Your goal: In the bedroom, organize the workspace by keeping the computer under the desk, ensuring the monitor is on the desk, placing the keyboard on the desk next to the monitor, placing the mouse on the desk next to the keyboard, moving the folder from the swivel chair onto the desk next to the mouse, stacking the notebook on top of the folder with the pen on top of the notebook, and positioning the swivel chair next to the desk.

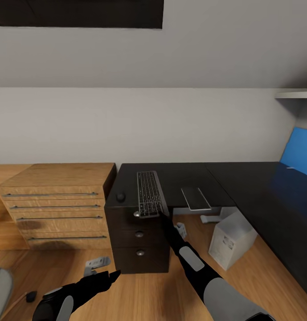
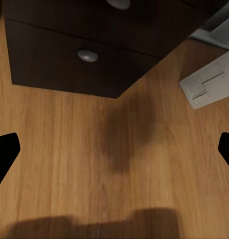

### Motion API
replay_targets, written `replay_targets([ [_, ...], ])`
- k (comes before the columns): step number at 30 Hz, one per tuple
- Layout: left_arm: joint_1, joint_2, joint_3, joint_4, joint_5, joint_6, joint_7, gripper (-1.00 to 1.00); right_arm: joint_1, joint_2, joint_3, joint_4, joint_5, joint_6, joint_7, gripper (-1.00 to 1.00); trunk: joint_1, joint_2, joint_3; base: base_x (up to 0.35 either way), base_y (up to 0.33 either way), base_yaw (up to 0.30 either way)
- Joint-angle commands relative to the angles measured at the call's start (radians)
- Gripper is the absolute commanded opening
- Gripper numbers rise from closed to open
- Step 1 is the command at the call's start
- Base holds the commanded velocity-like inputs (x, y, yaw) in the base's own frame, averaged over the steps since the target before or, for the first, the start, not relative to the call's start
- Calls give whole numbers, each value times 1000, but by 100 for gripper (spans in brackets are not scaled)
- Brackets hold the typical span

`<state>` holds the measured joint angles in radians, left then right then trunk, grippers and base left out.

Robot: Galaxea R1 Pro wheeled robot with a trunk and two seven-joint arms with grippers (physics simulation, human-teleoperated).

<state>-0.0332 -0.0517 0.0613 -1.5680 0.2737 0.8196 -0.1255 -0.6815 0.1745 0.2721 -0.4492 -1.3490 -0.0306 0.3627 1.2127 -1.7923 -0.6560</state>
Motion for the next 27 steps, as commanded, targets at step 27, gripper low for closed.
replay_targets([
  [27, -1, -3, 21, -7, 0, 7, -9, 100, -1, 0, 4, 4, -8, -3, 5, 100, 4, -7, -4, 88, 11, 0],
])
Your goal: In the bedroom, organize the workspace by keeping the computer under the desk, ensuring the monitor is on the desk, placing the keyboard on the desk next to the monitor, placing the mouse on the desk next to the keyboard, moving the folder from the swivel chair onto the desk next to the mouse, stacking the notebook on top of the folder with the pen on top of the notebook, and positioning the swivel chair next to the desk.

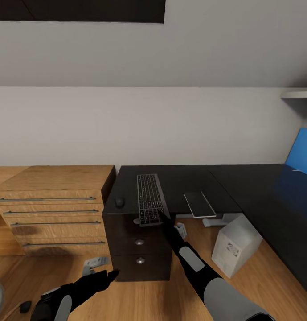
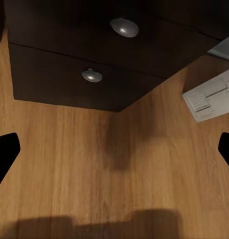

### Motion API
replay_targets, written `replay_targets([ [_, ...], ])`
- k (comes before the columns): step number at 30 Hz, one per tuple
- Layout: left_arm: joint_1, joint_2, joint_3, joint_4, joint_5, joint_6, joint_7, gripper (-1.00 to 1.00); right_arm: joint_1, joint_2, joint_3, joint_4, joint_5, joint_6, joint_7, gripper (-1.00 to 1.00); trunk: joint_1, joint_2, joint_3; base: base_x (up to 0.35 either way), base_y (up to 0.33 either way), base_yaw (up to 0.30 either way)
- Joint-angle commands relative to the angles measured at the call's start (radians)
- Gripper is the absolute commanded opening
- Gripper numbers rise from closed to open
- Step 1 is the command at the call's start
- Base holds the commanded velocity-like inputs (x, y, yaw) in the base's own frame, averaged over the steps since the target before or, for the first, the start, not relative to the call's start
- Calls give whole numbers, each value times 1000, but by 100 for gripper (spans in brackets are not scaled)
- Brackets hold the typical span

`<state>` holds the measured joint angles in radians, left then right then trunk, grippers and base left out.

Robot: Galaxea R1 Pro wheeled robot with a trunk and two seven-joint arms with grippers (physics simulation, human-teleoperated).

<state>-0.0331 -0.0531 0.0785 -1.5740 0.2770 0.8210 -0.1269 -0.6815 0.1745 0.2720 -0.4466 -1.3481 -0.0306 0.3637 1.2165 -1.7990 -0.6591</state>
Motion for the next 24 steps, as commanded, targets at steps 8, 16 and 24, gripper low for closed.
replay_targets([
  [8, -1, -5, 27, -4, -1, 6, -8, 100, -1, 0, 4, 2, -9, -3, 4, 100, 31, -57, -26, 1, 0, 0],
  [16, -1, -5, 27, -4, -1, 6, -8, 100, -1, 0, 4, 2, -9, -3, 4, 100, 61, -113, -51, 0, 0, 0],
  [24, -1, -4, 27, -4, -1, 6, -9, 100, -1, 0, 4, 2, -8, -3, 4, 100, 61, -113, -51, 0, 0, 0],
])
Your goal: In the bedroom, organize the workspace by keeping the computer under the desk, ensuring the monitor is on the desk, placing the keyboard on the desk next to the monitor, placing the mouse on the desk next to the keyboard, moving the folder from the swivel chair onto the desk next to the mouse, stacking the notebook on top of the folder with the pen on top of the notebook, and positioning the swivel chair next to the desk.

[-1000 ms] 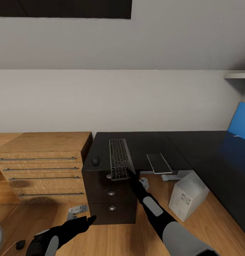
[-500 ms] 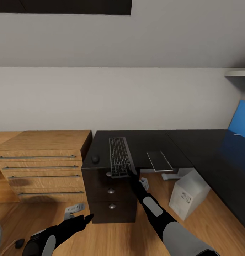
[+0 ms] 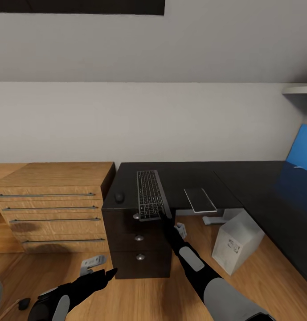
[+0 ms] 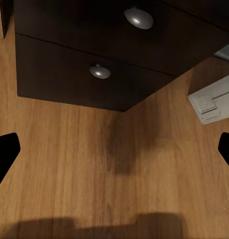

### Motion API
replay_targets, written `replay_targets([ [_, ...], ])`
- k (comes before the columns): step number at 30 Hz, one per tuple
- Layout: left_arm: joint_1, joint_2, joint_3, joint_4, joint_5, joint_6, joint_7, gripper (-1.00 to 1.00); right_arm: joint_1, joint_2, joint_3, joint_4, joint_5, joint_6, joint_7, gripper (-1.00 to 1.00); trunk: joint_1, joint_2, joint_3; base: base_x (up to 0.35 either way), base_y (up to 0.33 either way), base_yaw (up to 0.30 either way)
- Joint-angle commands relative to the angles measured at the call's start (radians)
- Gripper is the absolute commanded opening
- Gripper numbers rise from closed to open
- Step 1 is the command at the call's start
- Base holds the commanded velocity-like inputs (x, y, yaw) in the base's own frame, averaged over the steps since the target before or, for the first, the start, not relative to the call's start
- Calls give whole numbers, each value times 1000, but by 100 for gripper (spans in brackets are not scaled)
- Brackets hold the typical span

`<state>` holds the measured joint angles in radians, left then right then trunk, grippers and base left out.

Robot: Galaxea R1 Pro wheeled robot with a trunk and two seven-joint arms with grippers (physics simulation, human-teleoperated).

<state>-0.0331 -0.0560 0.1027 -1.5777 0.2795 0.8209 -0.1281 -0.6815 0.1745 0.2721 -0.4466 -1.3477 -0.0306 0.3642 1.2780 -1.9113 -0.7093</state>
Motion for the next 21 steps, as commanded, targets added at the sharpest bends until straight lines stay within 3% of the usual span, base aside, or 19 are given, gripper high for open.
replay_targets([
  [1, -1, -1, 3, 0, -5, 3, -8, 100, -1, 0, 4, 2, -8, -3, 4, 100, 0, 0, -1, 0, 0, 0],
  [21, -1, -1, 3, 5, -8, 1, -7, 100, -1, 0, 4, 0, -8, -5, 5, 100, -4, 7, 2, 49, 29, 0],
])
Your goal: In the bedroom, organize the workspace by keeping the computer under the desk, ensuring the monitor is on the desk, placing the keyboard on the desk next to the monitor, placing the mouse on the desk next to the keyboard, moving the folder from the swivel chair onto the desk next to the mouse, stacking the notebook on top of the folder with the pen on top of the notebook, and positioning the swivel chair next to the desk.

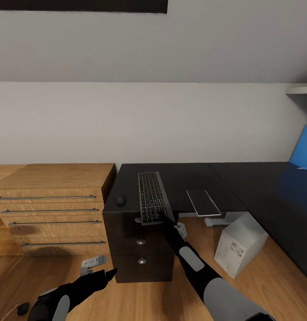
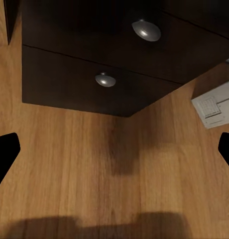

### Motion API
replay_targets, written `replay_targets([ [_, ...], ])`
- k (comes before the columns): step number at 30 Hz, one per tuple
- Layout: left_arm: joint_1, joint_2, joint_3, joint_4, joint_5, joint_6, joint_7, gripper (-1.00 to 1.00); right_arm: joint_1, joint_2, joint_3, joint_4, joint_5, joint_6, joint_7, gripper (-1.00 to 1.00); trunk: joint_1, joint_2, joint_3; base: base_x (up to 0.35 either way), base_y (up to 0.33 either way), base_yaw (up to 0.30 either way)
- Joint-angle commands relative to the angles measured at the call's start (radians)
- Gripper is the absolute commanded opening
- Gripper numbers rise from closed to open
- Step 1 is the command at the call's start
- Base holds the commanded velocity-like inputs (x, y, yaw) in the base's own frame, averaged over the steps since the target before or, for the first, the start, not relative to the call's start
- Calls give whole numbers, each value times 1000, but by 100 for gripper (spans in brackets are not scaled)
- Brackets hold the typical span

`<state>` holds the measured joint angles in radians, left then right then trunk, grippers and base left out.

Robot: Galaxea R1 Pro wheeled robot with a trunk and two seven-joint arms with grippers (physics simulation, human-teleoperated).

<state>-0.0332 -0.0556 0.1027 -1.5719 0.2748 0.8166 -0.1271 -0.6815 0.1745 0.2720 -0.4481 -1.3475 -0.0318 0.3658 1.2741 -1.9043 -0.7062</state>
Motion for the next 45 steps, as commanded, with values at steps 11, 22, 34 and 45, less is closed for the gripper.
replay_targets([
  [11, -1, -1, 3, 0, -3, 6, -8, 100, -1, 0, 4, 2, -8, -4, 2, -100, 0, 0, -1, 0, 0, 0],
  [22, -1, -2, 3, 1, -7, 5, -4, 100, 1, 0, 4, -7, -5, -9, 16, -100, -23, 42, 18, 0, 0, 0],
  [34, -1, -7, -4, 4, -14, 3, 163, 100, 277, -30, 3, -606, 2, -9, -171, -100, -69, 126, 55, -79, -27, 0],
  [45, -1, -5, -1, 2, -17, 3, 172, 100, 449, -145, -26, -1003, -10, -17, -342, -100, -111, 203, 90, -297, -197, 0],
])
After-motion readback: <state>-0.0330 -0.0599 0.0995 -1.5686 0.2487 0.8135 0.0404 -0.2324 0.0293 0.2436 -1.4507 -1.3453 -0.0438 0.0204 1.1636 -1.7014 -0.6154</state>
